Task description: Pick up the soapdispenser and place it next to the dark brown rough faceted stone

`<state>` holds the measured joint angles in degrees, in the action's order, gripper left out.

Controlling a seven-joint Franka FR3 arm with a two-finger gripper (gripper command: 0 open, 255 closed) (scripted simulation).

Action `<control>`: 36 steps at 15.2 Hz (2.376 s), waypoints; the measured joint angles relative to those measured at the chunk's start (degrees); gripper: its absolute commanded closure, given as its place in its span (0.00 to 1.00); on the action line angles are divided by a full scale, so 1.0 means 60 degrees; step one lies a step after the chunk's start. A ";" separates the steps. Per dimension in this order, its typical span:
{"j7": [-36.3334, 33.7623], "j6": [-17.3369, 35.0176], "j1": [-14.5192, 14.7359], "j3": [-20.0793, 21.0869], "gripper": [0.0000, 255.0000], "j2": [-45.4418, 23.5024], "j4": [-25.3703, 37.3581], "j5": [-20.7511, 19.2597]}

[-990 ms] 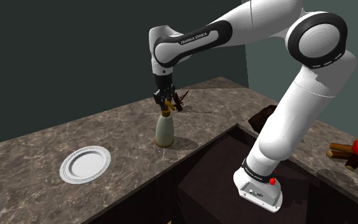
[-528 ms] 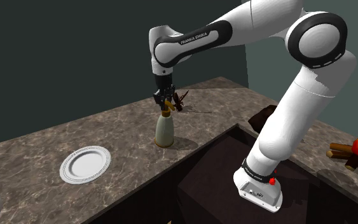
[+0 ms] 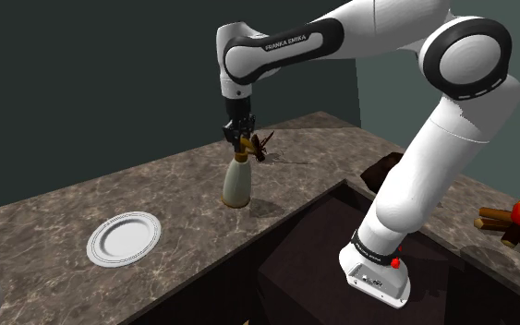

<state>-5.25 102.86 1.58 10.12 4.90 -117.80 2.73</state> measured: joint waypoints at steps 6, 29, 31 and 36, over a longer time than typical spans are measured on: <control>0.0013 -0.0718 -0.0015 -0.0024 1.00 0.0160 0.0558 0.0011; -0.0100 -0.3702 -0.0032 -0.0043 1.00 -0.0070 0.3769 -0.0035; -0.0138 -0.3996 -0.0022 -0.0030 1.00 -0.0138 0.4133 -0.0038; -0.0181 -0.4731 -0.0019 -0.0022 1.00 -0.0387 0.5115 -0.0072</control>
<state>-6.33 74.47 1.47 9.98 2.58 -87.11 2.30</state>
